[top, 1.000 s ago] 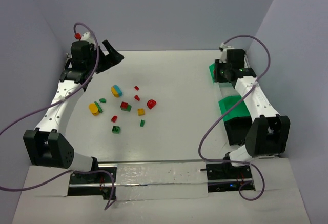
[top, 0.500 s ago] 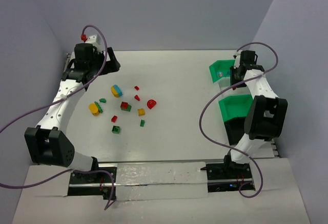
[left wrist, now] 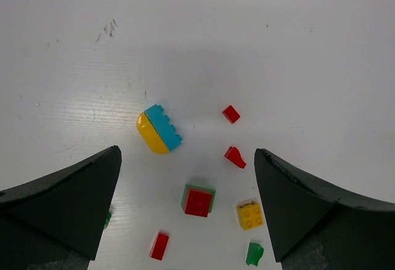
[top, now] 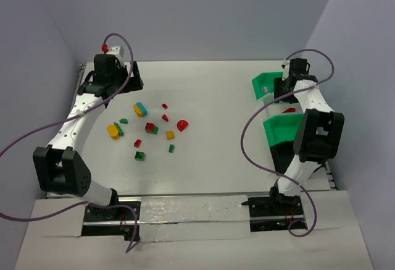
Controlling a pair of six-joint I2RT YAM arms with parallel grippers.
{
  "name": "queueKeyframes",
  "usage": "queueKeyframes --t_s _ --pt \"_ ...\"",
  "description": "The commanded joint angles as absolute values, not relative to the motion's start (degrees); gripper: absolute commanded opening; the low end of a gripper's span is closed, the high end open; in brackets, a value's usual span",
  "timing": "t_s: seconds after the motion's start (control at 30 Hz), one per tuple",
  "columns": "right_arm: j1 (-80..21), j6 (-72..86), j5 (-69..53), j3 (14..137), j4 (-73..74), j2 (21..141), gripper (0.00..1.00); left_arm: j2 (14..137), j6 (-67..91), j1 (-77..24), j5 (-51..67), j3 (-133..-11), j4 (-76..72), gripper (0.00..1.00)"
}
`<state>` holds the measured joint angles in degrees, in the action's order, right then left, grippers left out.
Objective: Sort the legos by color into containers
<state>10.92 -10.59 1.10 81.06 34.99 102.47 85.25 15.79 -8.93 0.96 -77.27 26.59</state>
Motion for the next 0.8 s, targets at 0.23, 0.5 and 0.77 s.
queueKeyframes --t_s 0.23,0.5,0.77 --pt "8.6 -6.2 -5.6 85.65 38.14 92.95 0.91 88.28 21.24 -9.84 -8.69 -74.49 27.75 0.93" --pt "1.84 -3.89 -5.27 85.61 37.71 90.26 0.93 93.65 28.61 -12.13 -17.15 -74.3 28.42 0.89" --pt "-2.85 -2.13 -7.5 86.37 37.73 90.27 0.94 102.99 31.82 -12.21 -15.51 -77.48 31.29 0.89"
